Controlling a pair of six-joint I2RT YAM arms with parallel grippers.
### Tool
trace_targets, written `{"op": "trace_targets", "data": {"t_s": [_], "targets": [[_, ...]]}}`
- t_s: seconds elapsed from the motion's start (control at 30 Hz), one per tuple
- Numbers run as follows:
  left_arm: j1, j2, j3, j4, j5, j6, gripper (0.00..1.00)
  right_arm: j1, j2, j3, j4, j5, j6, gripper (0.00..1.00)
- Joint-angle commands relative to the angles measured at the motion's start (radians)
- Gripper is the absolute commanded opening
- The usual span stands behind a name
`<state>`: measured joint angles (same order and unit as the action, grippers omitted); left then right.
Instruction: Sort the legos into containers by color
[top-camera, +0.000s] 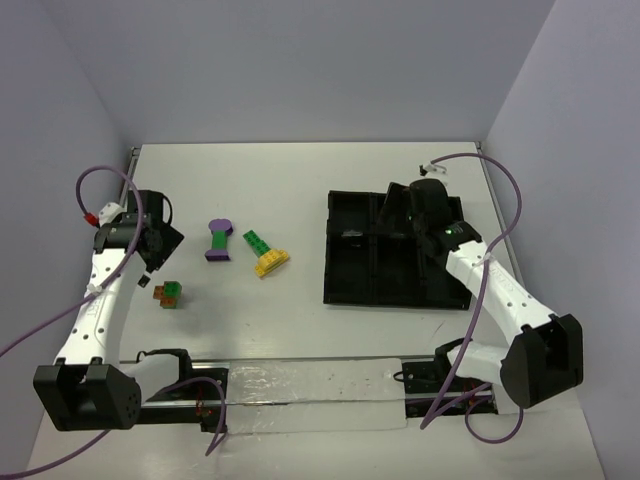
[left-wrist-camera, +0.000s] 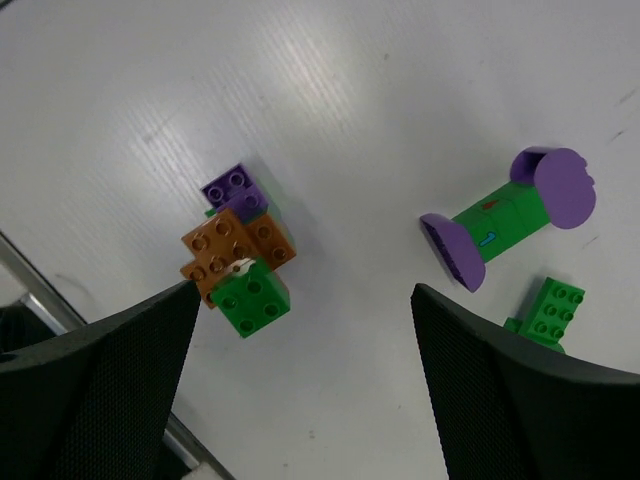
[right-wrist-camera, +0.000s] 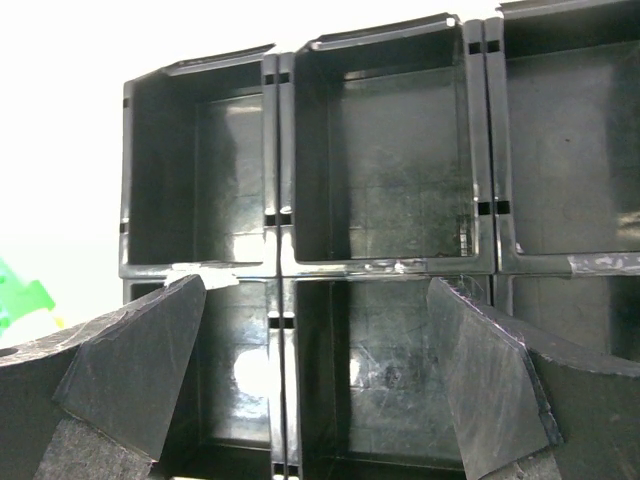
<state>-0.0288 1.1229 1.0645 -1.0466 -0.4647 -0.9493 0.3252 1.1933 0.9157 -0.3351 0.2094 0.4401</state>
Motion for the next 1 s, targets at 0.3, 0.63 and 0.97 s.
{"op": "trace_targets", "data": {"t_s": [0.3, 0.63, 0.97], "targets": [[-0.005, 0.002, -0.070, -0.216, -0.019, -0.332, 0.89, 0.008, 0.031, 0.032, 0.053, -0.071, -0.006, 1.00], [-0.005, 0.116, -0.113, -0.112, 0.019, -0.351, 0.87, 0.008, 0.052, 0.041, 0.033, -0.077, -0.029, 1.00], [-0.004, 0.168, -0.140, -0.060, 0.027, -0.368, 0.71, 0.009, 0.066, 0.043, 0.027, -0.073, -0.020, 1.00]]}}
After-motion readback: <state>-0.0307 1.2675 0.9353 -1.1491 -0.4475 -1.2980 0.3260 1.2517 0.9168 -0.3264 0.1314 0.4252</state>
